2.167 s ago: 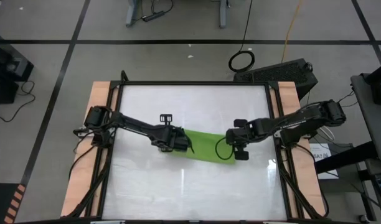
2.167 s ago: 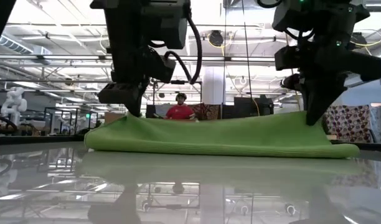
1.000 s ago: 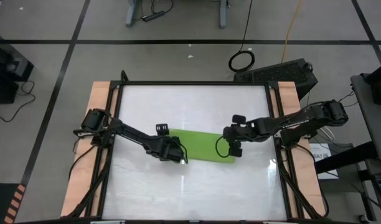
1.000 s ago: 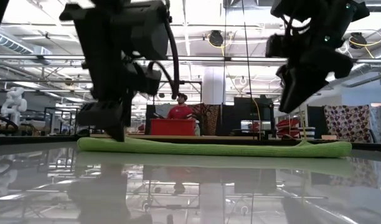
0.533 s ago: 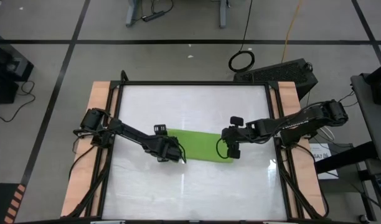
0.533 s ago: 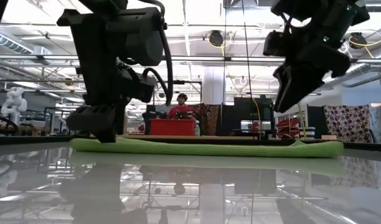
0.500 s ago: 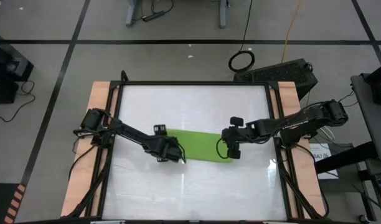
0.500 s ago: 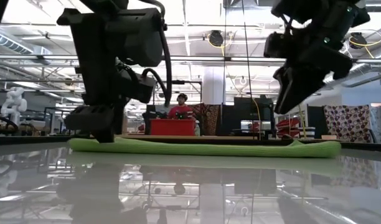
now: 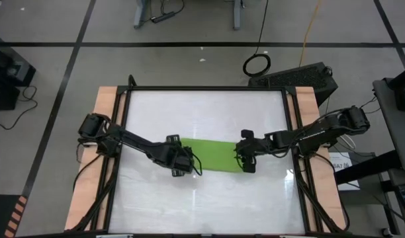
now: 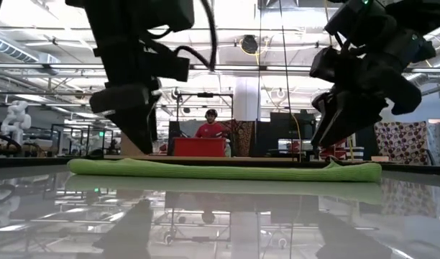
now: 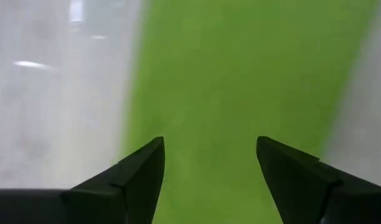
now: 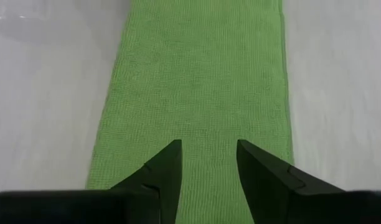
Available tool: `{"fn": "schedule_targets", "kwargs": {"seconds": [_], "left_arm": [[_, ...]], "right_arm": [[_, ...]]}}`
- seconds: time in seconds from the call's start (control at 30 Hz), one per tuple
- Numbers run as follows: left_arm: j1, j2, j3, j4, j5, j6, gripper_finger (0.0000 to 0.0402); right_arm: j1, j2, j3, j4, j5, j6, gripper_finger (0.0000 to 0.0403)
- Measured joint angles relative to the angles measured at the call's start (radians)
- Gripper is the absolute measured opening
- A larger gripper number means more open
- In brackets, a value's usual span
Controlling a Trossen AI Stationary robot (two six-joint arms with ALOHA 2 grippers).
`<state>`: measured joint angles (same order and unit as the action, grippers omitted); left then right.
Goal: Roll towel into tight, uniform cylinder
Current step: Fold the green microfiber towel
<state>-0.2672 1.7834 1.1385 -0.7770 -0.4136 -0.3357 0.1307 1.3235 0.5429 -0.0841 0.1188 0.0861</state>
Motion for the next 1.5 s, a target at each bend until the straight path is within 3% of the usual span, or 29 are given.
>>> {"fn": "schedule_targets", "kwargs": {"seconds": [0.17, 0.53, 0.97, 1.17, 1.27, 1.4, 1.5], "left_arm": [[0.004, 0.015, 0.000, 0.096, 0.132, 0.054, 0.0260], [0.121, 0.034, -0.001, 0.113, 0.159, 0.115, 0.0260], [0.244, 0.061, -0.001, 0.173, 0.179, 0.295, 0.0260], [0.292, 0.061, -0.002, 0.197, 0.172, 0.367, 0.0260], [0.307, 0.061, 0.001, 0.229, 0.103, 0.376, 0.0260], [0.307, 0.056, 0.035, 0.198, 0.012, 0.368, 0.0260], [0.286, 0.046, 0.058, 0.161, 0.038, 0.326, 0.0260]], "right_arm": [[0.000, 0.001, -0.039, 0.062, -0.082, 0.034, 0.0143], [0.016, 0.005, -0.111, 0.075, -0.092, 0.184, 0.0143], [0.169, 0.135, -0.143, 0.329, -0.139, 0.400, 0.0144], [0.280, 0.217, -0.058, 0.411, -0.161, 0.452, 0.0144], [0.314, 0.258, 0.023, 0.415, -0.205, 0.428, 0.0144], [0.343, 0.279, 0.144, 0.339, -0.220, 0.338, 0.0144], [0.346, 0.278, 0.221, 0.220, -0.164, 0.252, 0.0144]]}}
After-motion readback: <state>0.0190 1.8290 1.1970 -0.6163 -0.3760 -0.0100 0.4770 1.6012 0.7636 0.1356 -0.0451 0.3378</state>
